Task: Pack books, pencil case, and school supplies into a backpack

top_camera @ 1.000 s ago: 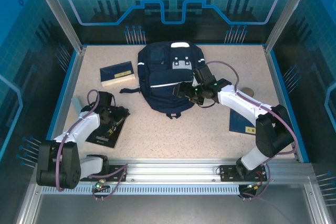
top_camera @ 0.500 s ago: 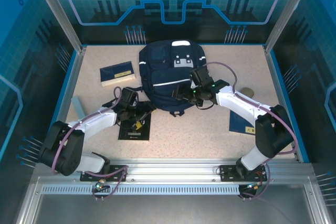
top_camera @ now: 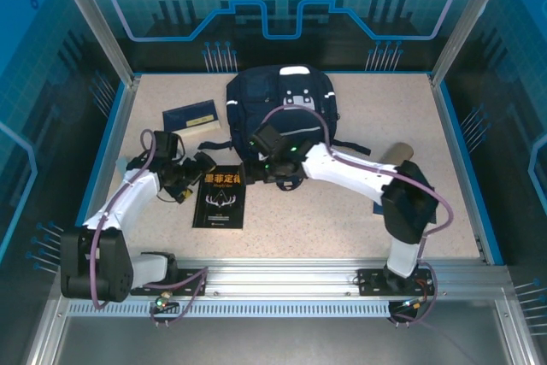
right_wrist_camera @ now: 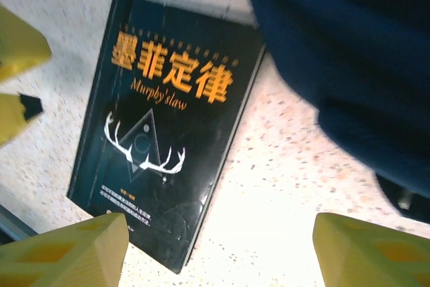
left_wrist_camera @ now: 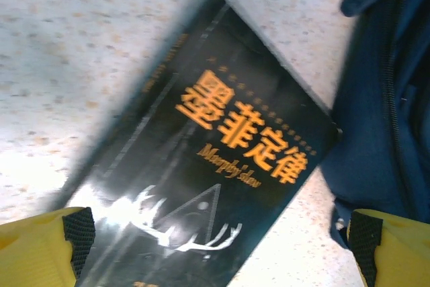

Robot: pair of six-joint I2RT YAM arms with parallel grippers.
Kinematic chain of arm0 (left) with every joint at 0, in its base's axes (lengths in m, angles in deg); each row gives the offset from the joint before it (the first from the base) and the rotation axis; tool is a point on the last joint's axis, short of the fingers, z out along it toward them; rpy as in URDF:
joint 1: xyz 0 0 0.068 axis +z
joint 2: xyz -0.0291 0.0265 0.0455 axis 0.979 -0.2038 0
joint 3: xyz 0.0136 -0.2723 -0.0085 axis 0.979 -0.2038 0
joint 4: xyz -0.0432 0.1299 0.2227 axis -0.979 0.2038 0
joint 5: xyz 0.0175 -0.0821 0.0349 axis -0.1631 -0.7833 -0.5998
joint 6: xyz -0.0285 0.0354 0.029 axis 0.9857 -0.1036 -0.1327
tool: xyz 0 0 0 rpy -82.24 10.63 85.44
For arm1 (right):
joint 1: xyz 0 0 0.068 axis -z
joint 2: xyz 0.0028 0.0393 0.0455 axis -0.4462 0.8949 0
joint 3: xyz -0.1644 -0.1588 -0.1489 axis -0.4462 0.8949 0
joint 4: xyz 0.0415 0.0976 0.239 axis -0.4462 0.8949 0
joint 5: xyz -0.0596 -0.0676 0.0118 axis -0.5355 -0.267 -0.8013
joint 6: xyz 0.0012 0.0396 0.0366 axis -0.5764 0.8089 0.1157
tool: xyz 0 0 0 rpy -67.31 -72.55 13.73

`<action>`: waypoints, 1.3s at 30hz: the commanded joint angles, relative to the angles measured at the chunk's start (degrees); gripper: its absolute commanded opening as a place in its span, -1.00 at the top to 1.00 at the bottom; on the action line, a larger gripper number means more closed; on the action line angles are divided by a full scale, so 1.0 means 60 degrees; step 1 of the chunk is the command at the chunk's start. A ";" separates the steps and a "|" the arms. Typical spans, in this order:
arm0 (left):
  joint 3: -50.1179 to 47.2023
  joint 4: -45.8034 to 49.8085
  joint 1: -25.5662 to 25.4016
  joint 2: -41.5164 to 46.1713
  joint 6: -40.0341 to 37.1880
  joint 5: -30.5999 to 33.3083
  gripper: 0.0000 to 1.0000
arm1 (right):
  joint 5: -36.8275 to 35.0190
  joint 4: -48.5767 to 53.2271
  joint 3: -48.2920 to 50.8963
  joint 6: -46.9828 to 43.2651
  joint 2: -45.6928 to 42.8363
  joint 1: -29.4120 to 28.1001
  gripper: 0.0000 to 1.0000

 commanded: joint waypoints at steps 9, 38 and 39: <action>-0.0646 0.0311 0.0291 -0.0538 -0.0995 -0.0105 -0.97 | 0.0497 0.1231 -0.2062 0.0219 0.2858 -0.0434 -0.13; -0.0996 -0.0328 0.0277 -0.1440 -0.1706 -0.1007 -0.85 | 0.0041 0.1763 -0.1432 0.0352 0.3547 0.0005 0.28; -0.1013 -0.0383 0.0277 -0.1488 -0.1711 -0.1191 -0.85 | 0.0054 0.1728 -0.1379 0.0342 0.3505 0.0054 0.28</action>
